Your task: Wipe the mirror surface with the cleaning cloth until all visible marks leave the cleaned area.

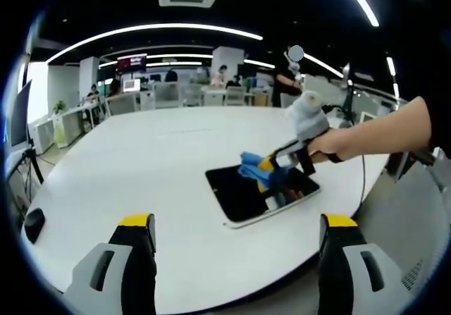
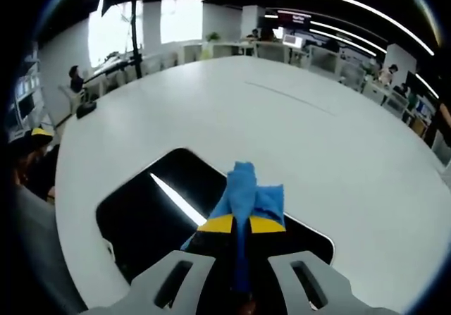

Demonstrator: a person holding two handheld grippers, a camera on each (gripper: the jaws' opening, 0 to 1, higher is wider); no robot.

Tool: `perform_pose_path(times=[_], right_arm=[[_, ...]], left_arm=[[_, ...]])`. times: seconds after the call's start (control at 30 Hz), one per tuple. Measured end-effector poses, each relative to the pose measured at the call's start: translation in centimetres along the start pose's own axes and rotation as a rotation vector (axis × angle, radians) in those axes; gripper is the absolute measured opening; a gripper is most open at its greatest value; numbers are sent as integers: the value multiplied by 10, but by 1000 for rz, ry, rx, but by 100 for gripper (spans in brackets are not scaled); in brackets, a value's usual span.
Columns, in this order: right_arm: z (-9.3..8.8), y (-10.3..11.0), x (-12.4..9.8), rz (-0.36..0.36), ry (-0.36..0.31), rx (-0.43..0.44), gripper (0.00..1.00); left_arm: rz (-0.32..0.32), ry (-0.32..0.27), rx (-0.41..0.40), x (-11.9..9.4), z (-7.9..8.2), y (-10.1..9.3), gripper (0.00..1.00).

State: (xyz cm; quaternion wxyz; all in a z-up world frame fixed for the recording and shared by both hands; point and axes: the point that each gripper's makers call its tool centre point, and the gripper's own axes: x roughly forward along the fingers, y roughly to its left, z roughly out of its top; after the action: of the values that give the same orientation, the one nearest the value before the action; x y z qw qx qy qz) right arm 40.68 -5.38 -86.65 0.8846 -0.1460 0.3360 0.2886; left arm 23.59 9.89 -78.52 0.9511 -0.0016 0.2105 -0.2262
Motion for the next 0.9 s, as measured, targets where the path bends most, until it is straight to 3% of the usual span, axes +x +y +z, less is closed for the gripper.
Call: perform_pose_path(times=[0.37,0.9], right_arm=[[0,0,-1,11,-7,3,1],[-12,-15,-12,-6,-1,21,1]], left_arm=[[1,-2,1,0,0,0,96],[1,-4,1,0,0,0,96]])
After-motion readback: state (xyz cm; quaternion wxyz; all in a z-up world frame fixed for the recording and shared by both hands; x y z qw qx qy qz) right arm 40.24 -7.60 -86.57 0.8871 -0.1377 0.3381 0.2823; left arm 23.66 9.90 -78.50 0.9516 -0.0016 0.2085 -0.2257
